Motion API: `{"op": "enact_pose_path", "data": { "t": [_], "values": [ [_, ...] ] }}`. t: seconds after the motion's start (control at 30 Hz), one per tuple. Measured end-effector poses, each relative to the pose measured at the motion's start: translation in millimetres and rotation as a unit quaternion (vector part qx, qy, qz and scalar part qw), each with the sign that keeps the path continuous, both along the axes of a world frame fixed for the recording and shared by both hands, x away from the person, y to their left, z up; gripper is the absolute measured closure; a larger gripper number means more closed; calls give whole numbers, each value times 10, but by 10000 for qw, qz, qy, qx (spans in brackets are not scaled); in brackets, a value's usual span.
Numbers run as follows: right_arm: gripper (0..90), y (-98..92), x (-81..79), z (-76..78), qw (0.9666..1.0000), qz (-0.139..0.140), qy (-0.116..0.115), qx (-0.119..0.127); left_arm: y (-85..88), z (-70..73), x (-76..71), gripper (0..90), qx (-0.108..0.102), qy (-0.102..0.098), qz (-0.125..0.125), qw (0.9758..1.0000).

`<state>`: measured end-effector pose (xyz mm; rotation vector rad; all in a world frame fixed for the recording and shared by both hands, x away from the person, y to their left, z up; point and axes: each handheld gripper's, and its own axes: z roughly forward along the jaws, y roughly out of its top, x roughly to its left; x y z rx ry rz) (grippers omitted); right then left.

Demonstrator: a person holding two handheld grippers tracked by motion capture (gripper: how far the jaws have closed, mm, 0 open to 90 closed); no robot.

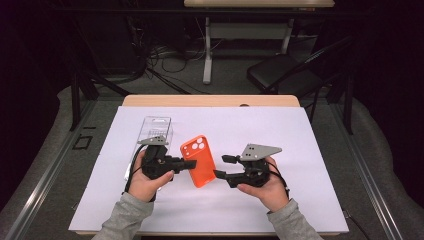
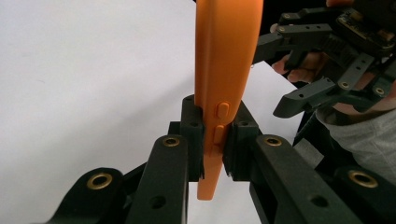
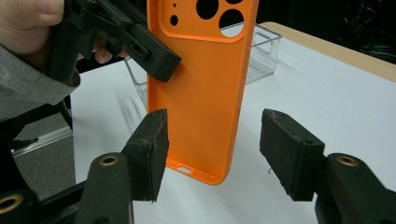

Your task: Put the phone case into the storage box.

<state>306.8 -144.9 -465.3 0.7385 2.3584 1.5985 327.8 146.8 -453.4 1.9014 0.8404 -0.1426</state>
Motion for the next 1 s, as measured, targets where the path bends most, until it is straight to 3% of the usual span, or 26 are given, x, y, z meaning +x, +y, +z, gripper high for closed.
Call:
{"op": "enact_pose_path", "data": {
  "t": [0.3, 1.0],
  "values": [
    [458, -35, 29, -9, 9999, -23, 92, -119, -28, 5, -14, 805, 39, -45, -162, 9999],
    [520, -64, 45, -13, 9991, 255, 345, -51, -89, -2, -41, 805, 123, -72, -462, 9988]
  ]
}}
